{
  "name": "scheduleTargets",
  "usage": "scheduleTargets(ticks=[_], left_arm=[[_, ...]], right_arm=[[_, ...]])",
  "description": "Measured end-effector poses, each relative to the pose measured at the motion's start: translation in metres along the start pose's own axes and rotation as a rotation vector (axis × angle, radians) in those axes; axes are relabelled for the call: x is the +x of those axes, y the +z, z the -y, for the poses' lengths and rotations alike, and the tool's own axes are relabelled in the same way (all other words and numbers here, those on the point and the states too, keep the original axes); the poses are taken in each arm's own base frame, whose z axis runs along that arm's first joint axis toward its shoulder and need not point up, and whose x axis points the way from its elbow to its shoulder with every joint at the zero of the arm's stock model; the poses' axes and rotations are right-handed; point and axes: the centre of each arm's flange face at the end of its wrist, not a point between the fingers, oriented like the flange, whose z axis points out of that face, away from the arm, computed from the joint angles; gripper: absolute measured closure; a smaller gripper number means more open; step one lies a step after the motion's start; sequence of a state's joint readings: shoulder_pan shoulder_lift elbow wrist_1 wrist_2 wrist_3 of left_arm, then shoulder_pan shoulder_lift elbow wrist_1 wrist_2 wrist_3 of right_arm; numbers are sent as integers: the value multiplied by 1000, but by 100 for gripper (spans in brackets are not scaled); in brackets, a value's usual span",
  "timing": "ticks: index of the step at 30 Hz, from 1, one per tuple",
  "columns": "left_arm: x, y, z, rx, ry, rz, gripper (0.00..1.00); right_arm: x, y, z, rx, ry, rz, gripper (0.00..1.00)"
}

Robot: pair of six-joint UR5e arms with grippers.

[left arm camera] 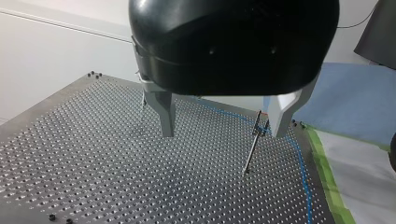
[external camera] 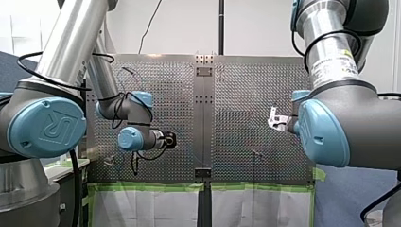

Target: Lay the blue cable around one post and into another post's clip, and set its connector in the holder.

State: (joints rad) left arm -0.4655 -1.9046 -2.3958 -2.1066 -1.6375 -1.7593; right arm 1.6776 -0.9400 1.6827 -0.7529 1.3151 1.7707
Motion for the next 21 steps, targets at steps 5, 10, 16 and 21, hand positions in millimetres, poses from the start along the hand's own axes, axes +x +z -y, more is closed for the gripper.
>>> scheduleTargets(ticks=[5, 10, 16, 21], left_arm=[[0, 0, 0, 0, 0, 0, 2], [0, 0, 0, 0, 1, 0, 2], [0, 0, 0, -1, 3, 1, 2], [0, 0, -1, -3, 3, 1, 2]], right_arm=[[23, -3, 3, -28, 5, -6, 100], [50, -4, 7, -31, -7, -20, 100], [89, -2, 16, 3, -52, -42, 100], [114, -7, 18, 9, -72, -48, 100]])
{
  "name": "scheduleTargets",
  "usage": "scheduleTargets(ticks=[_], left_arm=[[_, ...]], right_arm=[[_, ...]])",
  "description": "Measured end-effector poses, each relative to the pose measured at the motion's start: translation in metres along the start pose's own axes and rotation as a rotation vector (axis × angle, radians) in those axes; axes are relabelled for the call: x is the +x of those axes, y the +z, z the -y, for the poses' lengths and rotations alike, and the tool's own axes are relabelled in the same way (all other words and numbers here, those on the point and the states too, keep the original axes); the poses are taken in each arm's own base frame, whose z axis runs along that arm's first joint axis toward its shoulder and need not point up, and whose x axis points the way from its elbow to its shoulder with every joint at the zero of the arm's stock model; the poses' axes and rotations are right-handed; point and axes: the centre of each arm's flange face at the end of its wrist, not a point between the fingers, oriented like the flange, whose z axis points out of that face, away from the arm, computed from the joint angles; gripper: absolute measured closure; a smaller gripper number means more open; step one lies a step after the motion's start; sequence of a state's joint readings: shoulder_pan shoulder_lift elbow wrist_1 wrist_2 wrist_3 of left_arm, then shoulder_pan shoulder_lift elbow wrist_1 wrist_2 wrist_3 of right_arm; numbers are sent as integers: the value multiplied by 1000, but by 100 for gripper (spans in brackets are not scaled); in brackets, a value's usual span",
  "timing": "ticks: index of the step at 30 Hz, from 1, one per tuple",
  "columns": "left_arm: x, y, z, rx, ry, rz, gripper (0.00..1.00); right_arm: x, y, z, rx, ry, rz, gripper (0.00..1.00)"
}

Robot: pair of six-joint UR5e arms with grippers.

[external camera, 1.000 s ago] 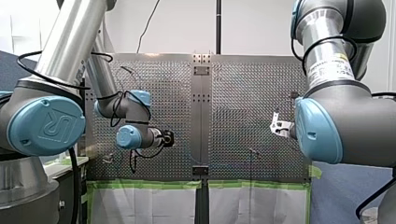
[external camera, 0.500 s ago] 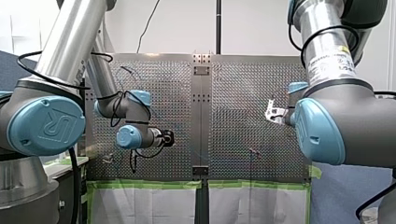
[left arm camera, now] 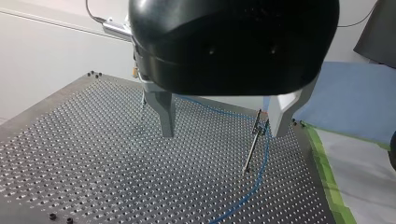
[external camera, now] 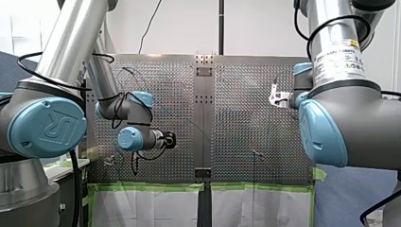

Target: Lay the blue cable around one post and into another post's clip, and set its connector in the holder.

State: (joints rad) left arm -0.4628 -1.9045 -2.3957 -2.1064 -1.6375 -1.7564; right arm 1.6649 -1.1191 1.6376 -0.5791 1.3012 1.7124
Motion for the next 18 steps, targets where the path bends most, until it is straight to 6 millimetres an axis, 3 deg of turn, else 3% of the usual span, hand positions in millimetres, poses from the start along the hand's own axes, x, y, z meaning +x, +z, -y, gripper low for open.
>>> scheduleTargets(ticks=[12, 18], left_arm=[[-1, 1, -3, -9, 5, 0, 2], [-1, 2, -5, -13, 8, 0, 2]], right_arm=[[33, -29, -26, -94, -44, -8, 100], [61, -39, -35, -128, -52, -54, 100]])
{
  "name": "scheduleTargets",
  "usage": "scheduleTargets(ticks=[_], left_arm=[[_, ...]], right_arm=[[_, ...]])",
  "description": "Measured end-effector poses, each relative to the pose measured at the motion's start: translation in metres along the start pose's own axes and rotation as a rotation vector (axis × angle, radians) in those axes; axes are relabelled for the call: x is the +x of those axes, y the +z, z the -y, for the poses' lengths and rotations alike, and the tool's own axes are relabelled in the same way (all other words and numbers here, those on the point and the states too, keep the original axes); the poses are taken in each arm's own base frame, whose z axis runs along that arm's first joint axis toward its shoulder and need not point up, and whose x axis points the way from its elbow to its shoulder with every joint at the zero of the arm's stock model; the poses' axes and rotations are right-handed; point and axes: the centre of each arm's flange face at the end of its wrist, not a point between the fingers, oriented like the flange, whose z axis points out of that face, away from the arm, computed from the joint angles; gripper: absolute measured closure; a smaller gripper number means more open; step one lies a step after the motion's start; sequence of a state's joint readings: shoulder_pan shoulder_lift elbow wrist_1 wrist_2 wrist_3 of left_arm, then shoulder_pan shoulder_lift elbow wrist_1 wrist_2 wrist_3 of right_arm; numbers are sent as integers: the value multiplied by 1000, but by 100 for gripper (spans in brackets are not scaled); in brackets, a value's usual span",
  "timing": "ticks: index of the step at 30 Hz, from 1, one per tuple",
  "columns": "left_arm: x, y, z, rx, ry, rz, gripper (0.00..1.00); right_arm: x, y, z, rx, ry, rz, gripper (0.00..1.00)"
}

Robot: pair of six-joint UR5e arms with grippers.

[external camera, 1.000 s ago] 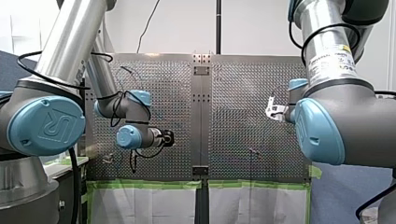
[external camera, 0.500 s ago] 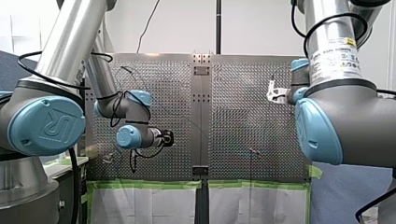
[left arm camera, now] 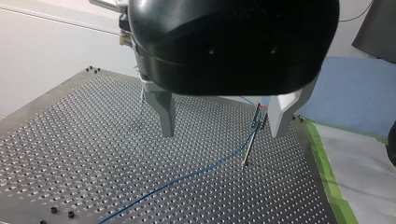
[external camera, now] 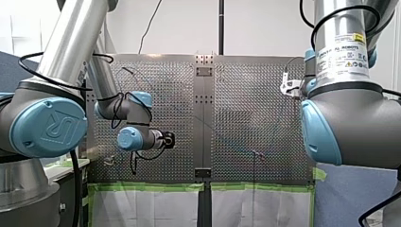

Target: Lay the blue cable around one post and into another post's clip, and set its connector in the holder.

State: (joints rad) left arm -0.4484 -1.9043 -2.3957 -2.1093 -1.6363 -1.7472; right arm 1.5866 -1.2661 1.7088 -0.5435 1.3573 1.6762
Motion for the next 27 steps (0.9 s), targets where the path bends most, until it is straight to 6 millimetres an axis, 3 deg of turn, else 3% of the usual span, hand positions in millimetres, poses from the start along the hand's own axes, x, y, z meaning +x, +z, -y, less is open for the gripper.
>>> scheduleTargets(ticks=[5, 18, 27], left_arm=[[0, 0, 0, -1, 1, -1, 2], [1, -1, -1, -5, 8, -9, 2], [1, -1, -2, -6, 10, -14, 2]], right_arm=[[16, -2, -7, -10, 1, -31, 100], [-28, 8, -26, 23, 5, 21, 100], [-25, 14, -42, 6, 13, 33, 100]])
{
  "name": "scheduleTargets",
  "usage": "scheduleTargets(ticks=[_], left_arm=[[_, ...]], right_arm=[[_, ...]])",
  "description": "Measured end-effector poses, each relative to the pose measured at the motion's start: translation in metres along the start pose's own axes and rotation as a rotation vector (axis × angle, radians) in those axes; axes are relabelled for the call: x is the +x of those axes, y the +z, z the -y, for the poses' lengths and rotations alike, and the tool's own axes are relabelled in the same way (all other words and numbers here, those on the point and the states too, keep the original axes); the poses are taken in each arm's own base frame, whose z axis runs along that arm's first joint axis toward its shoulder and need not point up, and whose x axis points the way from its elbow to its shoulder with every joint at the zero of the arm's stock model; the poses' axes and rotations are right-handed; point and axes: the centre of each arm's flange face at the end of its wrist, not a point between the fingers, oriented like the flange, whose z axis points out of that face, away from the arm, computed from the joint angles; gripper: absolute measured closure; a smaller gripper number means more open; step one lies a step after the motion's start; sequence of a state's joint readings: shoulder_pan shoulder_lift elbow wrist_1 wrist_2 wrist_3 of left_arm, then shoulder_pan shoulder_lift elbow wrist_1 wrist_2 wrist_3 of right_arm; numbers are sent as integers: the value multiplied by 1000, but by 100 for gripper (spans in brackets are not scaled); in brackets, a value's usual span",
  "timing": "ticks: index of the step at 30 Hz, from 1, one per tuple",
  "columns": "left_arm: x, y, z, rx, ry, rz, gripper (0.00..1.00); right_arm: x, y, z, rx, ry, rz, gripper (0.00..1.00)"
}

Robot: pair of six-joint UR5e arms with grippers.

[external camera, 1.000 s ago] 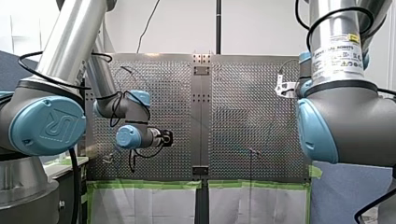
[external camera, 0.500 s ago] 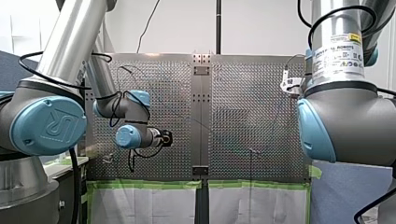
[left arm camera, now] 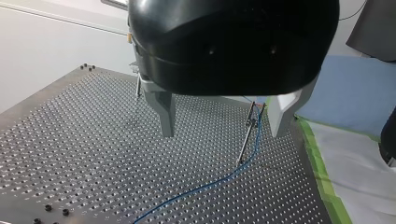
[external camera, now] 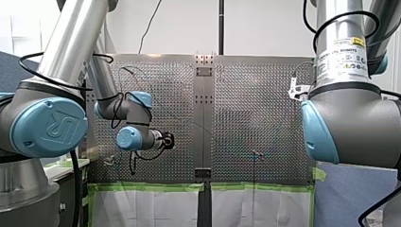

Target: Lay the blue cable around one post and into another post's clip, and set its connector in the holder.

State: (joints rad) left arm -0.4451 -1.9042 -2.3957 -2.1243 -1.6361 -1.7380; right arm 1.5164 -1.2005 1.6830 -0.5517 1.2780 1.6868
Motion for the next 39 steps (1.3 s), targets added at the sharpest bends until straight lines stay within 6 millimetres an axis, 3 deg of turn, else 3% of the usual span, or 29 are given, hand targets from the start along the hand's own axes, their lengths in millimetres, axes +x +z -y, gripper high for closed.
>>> scheduleTargets(ticks=[6, 18, 39], left_arm=[[0, 0, 0, 0, 0, -3, 2], [0, 0, 0, -2, 0, -5, 2], [0, 1, -2, -8, 0, -7, 2]], right_arm=[[7, 8, -4, 2, 3, 18, 100], [-15, 29, -9, 32, 7, 55, 100], [-8, 49, -7, 132, 30, 30, 100]])
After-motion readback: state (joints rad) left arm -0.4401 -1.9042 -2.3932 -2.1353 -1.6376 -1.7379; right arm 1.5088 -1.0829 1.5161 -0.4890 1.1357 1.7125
